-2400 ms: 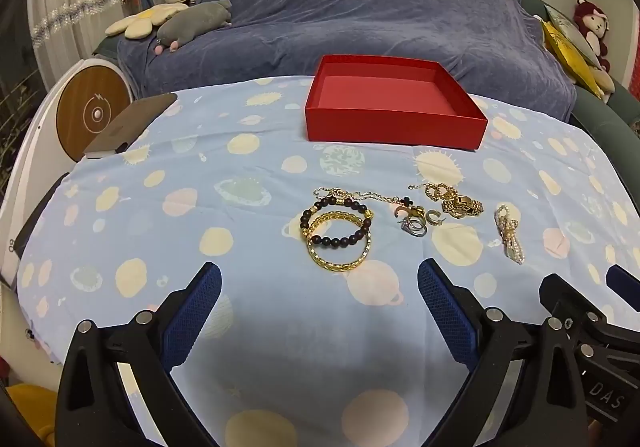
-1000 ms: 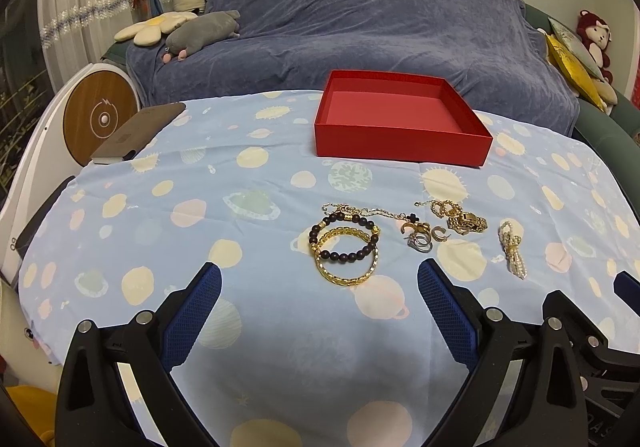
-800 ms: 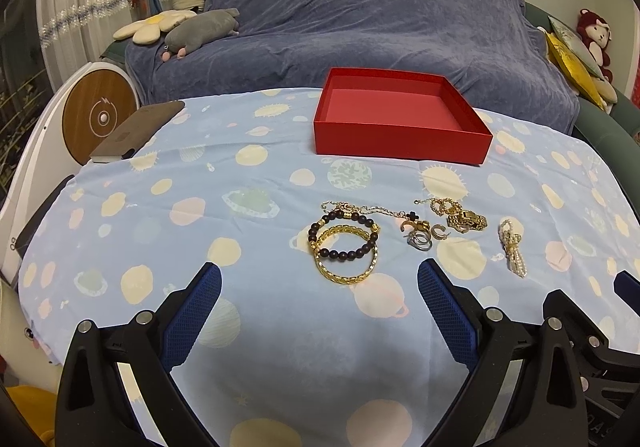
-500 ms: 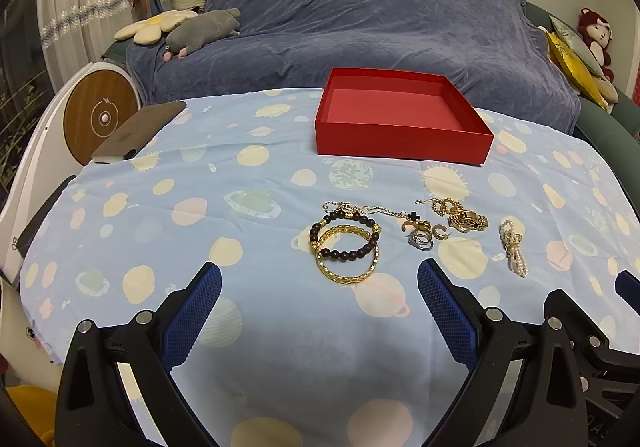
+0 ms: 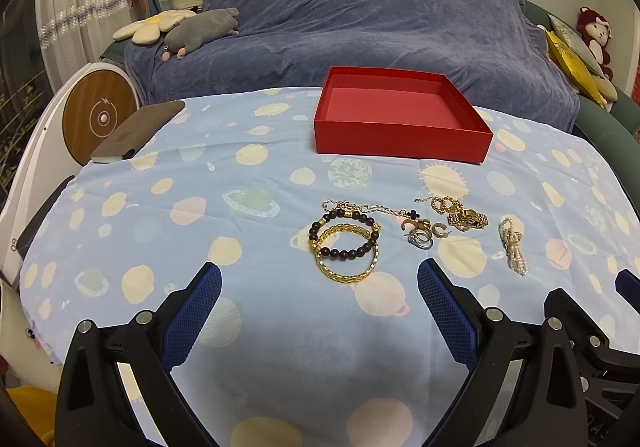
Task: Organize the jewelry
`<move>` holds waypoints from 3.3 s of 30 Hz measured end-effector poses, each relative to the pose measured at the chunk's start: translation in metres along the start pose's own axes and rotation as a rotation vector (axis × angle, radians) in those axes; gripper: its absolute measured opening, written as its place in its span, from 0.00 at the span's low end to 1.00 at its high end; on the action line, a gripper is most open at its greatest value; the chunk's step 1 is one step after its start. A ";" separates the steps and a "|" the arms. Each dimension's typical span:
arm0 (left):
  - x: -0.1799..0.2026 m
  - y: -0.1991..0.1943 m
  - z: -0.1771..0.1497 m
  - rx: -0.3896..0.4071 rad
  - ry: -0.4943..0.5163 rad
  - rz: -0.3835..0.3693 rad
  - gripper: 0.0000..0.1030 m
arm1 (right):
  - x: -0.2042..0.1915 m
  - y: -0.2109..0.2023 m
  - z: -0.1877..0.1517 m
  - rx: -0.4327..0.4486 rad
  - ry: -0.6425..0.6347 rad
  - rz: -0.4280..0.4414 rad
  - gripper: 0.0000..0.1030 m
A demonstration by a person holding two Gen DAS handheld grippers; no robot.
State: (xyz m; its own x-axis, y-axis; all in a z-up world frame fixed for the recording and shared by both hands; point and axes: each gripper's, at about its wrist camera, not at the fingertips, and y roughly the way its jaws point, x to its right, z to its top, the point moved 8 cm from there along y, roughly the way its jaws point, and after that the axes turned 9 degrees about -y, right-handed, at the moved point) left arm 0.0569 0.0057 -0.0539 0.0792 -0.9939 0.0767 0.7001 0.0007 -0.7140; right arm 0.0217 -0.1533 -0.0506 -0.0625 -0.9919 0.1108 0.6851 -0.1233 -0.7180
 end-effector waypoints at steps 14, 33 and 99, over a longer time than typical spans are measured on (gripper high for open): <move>-0.001 0.000 0.000 0.001 0.002 0.002 0.93 | 0.000 0.000 0.000 0.000 0.002 0.000 0.95; -0.004 0.001 -0.003 -0.001 0.006 0.005 0.93 | 0.001 0.000 -0.001 -0.001 0.003 0.003 0.95; 0.006 0.097 -0.013 -0.138 0.048 -0.107 0.50 | 0.010 0.108 0.005 -0.110 0.015 0.122 0.18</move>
State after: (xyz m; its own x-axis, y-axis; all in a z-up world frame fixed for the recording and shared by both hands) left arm 0.1165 -0.0013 -0.1319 -0.0273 -0.9916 0.1264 0.5981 -0.1175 -0.7928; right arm 0.0987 -0.1763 -0.1236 0.0050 -1.0000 0.0083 0.6044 -0.0035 -0.7967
